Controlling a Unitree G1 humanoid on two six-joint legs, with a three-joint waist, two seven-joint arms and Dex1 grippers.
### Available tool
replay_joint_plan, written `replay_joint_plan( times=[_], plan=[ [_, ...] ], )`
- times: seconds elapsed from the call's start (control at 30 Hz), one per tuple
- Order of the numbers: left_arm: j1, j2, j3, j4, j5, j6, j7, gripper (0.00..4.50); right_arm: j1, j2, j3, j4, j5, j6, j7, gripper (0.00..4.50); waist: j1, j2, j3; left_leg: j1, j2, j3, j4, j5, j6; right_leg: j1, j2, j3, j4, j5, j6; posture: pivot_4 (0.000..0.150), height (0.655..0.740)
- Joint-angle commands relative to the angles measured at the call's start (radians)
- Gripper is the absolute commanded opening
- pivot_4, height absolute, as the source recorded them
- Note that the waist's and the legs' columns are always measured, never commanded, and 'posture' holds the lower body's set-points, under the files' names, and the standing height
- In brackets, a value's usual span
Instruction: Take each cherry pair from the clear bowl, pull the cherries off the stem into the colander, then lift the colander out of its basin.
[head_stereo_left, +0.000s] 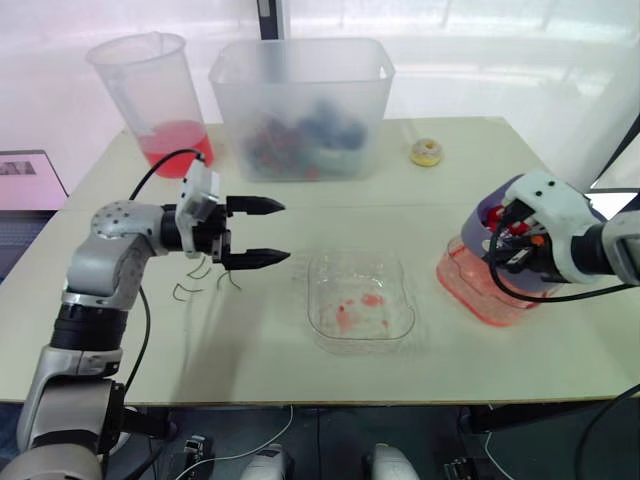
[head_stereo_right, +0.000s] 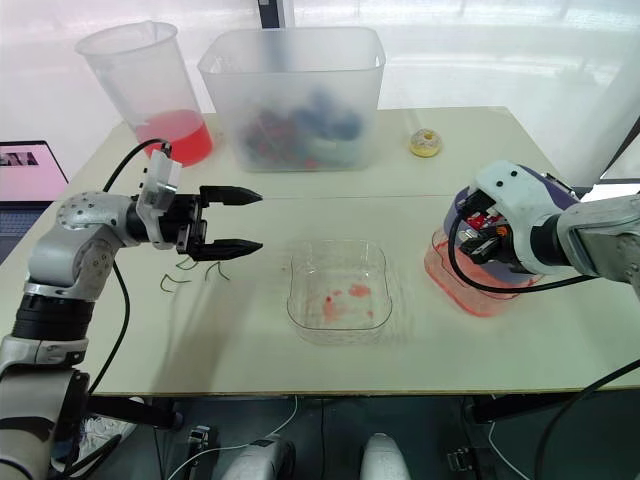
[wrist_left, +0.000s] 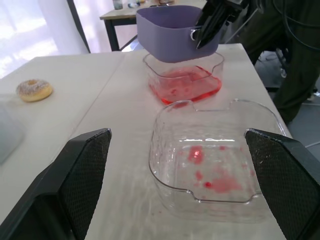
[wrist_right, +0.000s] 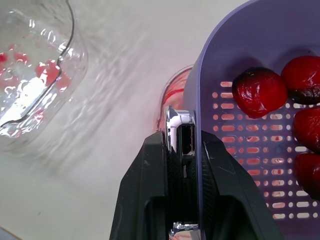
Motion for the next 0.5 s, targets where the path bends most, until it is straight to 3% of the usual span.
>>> replay_joint_plan(
  times=[0.03,0.5],
  plan=[
    [-0.033,-0.002,0.001,0.006,0.006,-0.025,-0.014,4.5,0.012,-0.039,-0.076,-0.046,0.017,0.006,-0.017,0.23,-0.001,0.0,0.0,0.0,0.0,0.0,0.0,0.0,0.0,0.0,0.0,0.0,0.0,0.0,0.0,0.15,0.74],
    [-0.069,-0.002,-0.026,0.043,0.025,-0.014,-0.053,4.5,0.004,-0.06,-0.122,-0.158,0.029,0.006,-0.023,0.23,-0.001,0.0,0.0,0.0,0.0,0.001,0.0,0.0,0.0,0.0,0.0,0.0,0.0,0.0,0.0,0.15,0.74]
  ],
)
